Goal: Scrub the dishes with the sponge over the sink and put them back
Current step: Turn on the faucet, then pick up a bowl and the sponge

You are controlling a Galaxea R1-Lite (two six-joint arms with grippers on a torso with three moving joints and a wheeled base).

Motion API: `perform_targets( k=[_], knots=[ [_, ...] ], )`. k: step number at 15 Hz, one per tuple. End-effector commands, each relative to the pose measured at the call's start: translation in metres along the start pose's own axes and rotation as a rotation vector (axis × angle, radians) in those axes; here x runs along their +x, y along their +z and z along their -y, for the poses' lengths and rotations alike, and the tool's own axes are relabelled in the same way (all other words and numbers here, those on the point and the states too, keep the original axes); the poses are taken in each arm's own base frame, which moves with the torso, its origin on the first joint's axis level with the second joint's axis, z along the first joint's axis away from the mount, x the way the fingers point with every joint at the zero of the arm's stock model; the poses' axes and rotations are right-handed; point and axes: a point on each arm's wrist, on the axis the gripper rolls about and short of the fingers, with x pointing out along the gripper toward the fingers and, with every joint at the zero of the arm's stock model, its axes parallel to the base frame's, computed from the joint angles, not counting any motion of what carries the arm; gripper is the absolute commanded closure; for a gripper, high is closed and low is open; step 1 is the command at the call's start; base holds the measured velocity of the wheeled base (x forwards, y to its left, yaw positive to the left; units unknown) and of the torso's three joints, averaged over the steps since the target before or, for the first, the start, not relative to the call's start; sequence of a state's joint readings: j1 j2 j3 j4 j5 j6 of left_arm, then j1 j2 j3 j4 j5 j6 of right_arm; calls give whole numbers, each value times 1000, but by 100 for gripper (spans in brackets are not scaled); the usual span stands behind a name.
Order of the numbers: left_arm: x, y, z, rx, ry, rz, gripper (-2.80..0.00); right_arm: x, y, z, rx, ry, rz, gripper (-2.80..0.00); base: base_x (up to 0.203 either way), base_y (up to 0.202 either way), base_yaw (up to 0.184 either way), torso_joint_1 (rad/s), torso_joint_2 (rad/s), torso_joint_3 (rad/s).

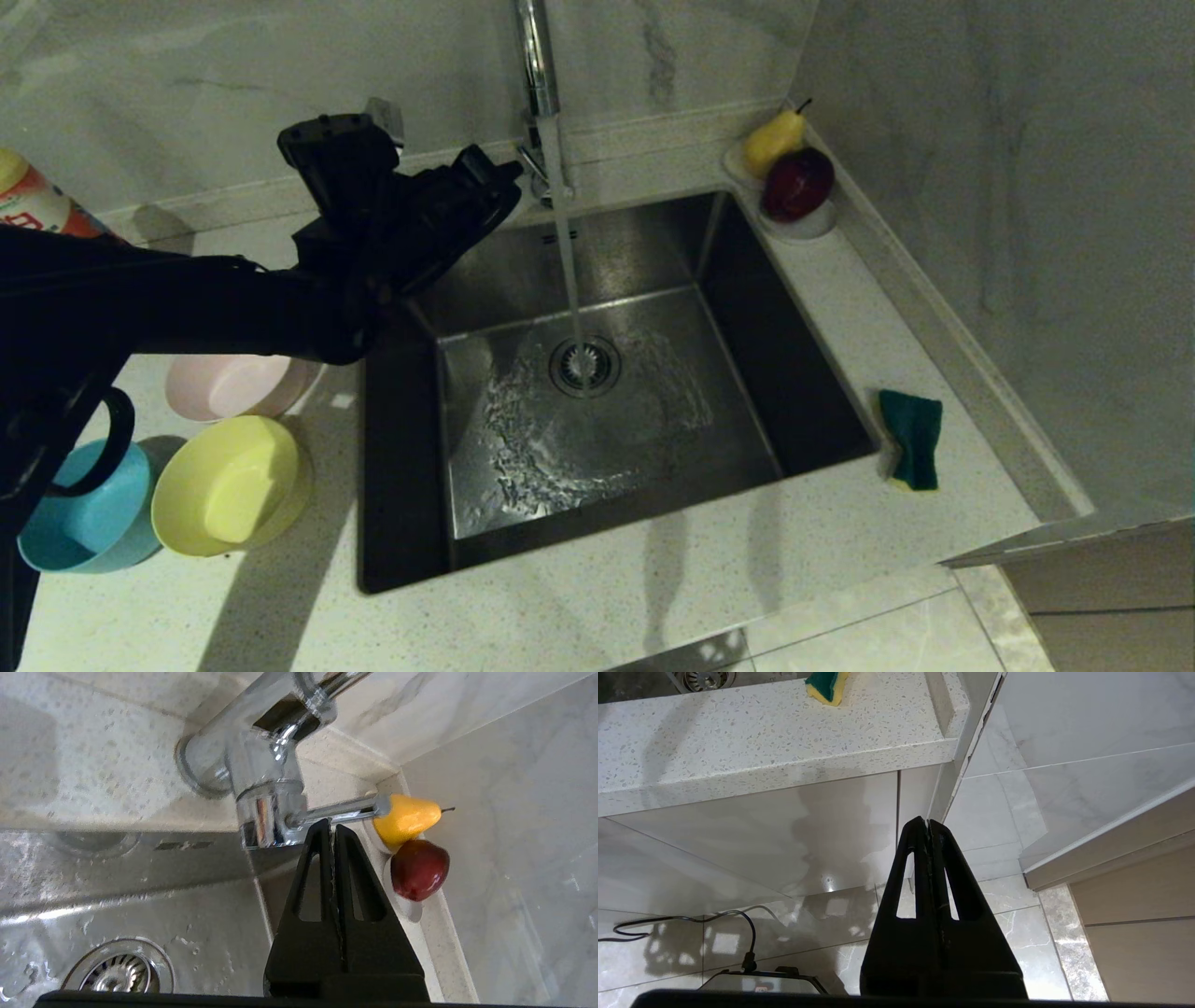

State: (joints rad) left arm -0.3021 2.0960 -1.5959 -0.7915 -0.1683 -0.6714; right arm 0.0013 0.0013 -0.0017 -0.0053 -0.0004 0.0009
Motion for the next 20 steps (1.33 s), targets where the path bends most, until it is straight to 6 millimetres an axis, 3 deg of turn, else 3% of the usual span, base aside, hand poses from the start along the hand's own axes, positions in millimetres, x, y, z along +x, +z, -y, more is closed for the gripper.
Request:
perform_targets(
  k=[1, 5, 8, 11, 15, 20],
  knots=[
    [-3, -2, -1, -3, -3, 3, 0, 0, 0, 0, 0, 1, 0, 0, 0, 0, 0, 0, 0, 0],
    [-8, 11, 9, 6, -20, 31, 0, 0, 0, 0, -1, 1, 0, 0, 0, 0, 0, 0, 0, 0],
    [-19, 38, 23, 24, -37, 81, 0, 0, 0, 0, 1, 1, 0, 0, 0, 0, 0, 0, 0, 0],
    [-42, 69, 44, 41, -48, 130, 0, 0, 0, 0, -1, 1, 0, 0, 0, 0, 0, 0, 0, 0],
    [-95, 91, 73, 213, 41, 160, 0, 0, 0, 0, 1, 1, -1, 0, 0, 0, 0, 0, 0, 0],
    [-196, 110, 109, 504, 277, 280, 0, 0, 0, 0, 0, 1, 0, 0, 0, 0, 0, 0, 0, 0]
  ],
)
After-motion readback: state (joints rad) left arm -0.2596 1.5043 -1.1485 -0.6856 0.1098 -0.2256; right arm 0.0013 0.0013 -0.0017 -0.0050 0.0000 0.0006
